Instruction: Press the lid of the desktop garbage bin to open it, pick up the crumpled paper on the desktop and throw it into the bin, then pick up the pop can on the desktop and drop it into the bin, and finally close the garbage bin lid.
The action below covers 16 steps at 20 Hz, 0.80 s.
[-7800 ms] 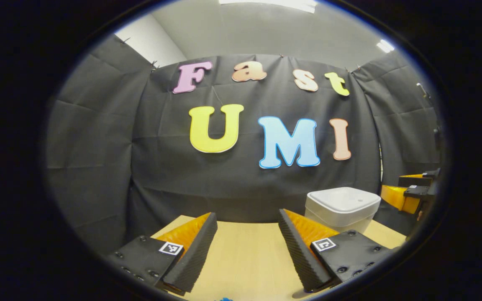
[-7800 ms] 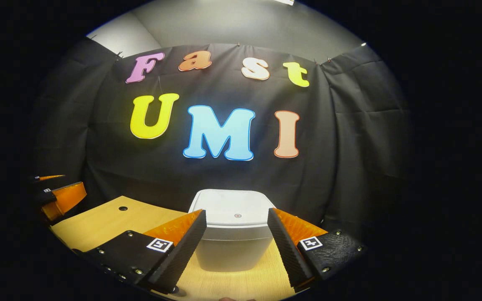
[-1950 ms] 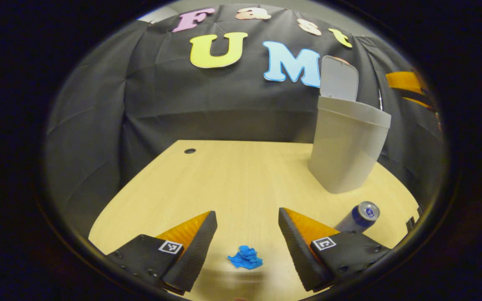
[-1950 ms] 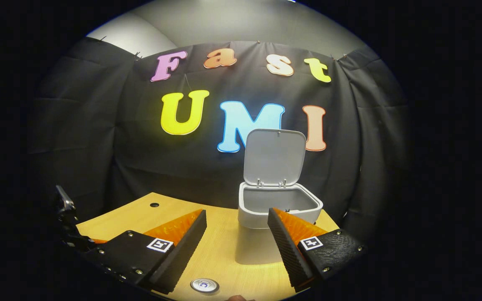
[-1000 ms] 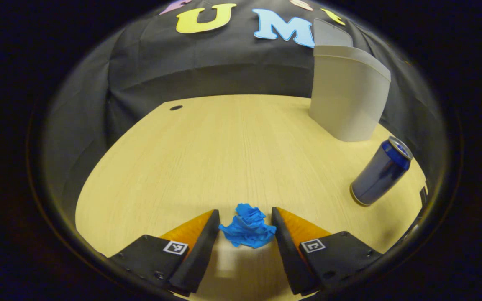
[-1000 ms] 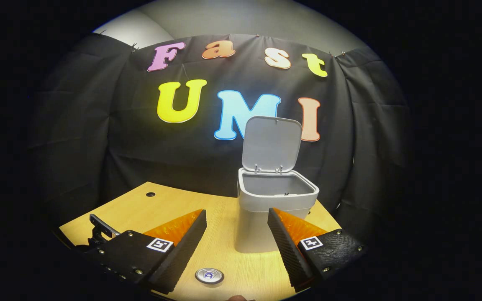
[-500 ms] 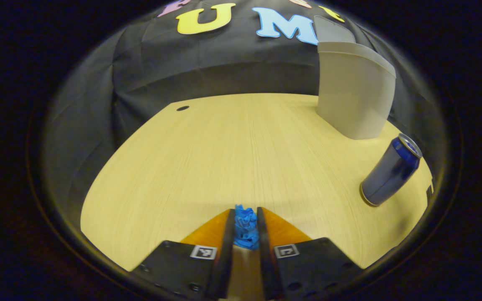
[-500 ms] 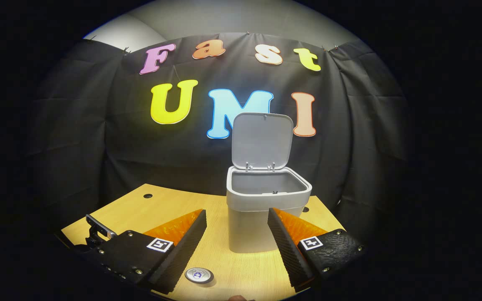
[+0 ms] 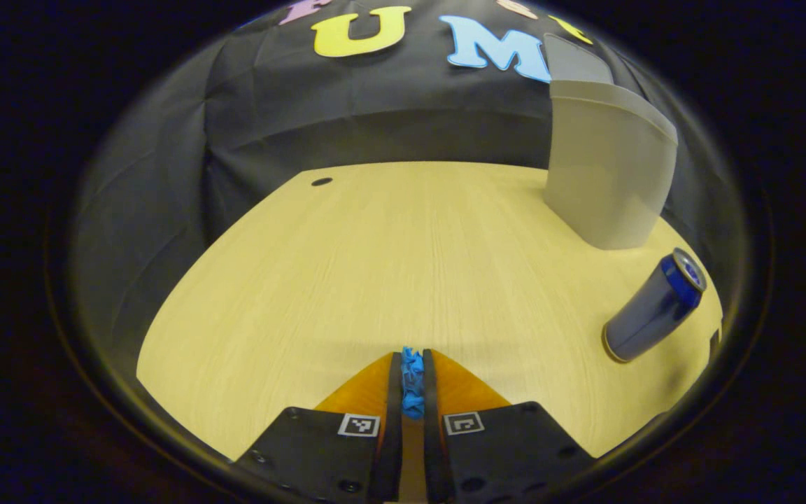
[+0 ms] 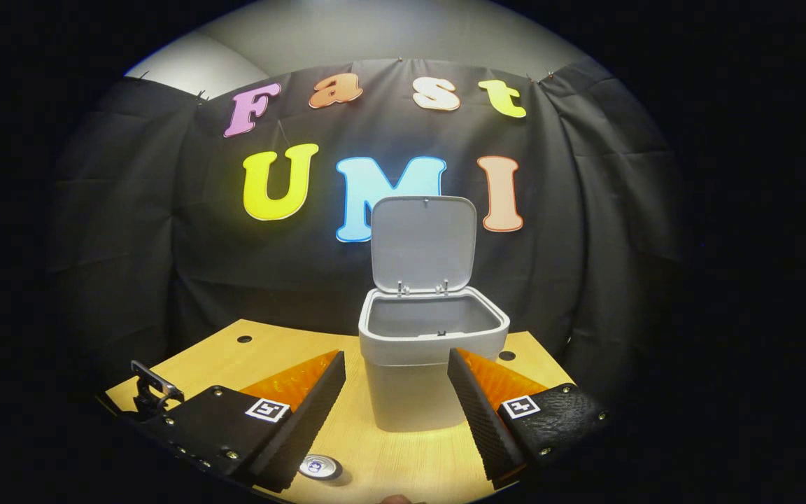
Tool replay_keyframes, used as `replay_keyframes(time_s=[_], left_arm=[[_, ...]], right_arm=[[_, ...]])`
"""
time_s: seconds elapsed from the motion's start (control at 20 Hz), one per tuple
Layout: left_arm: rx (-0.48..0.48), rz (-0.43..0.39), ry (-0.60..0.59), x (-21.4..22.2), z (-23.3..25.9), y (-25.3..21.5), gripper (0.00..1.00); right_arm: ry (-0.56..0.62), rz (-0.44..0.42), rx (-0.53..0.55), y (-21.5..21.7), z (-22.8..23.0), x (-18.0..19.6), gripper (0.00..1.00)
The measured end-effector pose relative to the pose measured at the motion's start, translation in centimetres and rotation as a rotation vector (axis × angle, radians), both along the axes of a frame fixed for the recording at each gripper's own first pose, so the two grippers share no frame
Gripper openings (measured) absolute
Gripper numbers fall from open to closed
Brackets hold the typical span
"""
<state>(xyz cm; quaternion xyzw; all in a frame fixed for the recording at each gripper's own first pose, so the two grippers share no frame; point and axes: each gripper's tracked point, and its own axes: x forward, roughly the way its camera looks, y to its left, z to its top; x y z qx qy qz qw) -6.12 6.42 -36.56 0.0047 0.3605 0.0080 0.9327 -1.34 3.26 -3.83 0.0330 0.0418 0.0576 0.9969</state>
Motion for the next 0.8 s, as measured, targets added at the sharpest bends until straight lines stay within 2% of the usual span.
replay_keyframes(time_s=[0.35,0.8], left_arm=[[-0.042,0.024,-0.111,2.3,5.8,-2.5,0.19],[-0.002,-0.078,-0.291,6.3,14.4,-7.9,0.19]], right_arm=[[-0.032,0.001,0.015,-2.0,0.6,0.7,0.95],[-0.054,-0.006,0.025,-4.3,0.6,1.8,0.95]])
